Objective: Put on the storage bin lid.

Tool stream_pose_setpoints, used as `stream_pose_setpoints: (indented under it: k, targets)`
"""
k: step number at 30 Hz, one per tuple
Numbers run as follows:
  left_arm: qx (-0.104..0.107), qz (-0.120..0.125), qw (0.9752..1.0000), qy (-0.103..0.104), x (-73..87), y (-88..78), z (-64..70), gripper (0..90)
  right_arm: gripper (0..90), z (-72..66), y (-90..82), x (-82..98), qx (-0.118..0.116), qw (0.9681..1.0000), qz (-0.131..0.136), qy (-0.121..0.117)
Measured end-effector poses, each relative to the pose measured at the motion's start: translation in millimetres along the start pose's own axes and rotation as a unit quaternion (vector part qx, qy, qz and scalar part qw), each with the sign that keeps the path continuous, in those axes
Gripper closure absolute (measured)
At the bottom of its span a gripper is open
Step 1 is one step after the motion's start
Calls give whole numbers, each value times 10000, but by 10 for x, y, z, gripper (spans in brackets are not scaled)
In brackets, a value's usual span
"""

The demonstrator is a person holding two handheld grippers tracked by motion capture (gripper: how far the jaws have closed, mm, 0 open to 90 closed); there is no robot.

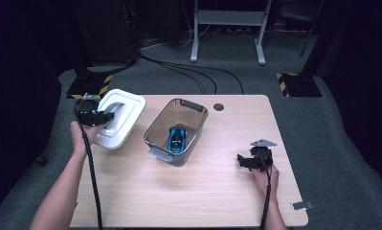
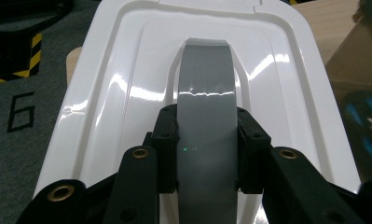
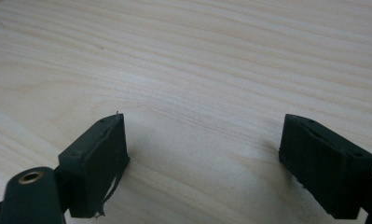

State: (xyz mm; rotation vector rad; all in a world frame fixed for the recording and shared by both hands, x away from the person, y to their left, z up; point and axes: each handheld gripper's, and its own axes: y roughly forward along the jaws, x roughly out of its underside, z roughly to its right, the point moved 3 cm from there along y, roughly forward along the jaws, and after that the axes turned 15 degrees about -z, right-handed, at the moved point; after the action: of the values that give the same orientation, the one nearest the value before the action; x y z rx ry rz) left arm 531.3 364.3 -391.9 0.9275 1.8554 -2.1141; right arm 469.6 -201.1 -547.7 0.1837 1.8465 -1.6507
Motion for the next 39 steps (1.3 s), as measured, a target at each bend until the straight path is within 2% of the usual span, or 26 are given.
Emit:
stream_pose_setpoints:
  k: [1, 2, 7, 14, 18, 22, 29, 34, 39]
  targets:
    - [14, 97, 9999, -40, -30, -33, 27, 666, 142, 0, 0, 0, 1, 10000, 0, -1]
    - [27, 113, 9999, 5, -52, -72, 47, 666, 142, 0, 0, 0, -1, 10000, -2, 1]
    - [108, 115, 9997, 178, -152, -242, 148, 666, 142, 1, 0, 0, 1, 10000, -1, -2]
    - [174, 137, 9995, 208, -270, -422, 271, 666, 142, 1, 0, 0, 1, 10000, -1, -2]
    - [241, 241, 9991, 241, -345, -520, 356, 666, 142, 0, 0, 0, 4, 10000, -1, 2]
    - [317, 237, 9985, 375, -430, -580, 481, 665, 143, 3, 1, -1, 5, 10000, 4, -5]
    - [608, 210, 9962, 592, -555, -565, 794, 666, 144, 3, 0, 0, 11, 10000, 4, 6]
    - [699, 120, 9945, 768, -607, -501, 1002, 666, 144, 2, 0, 0, 10, 10000, 6, 9]
    - [813, 91, 9934, 806, -649, -399, 1153, 665, 144, 3, 0, 0, 11, 10000, 4, 5]
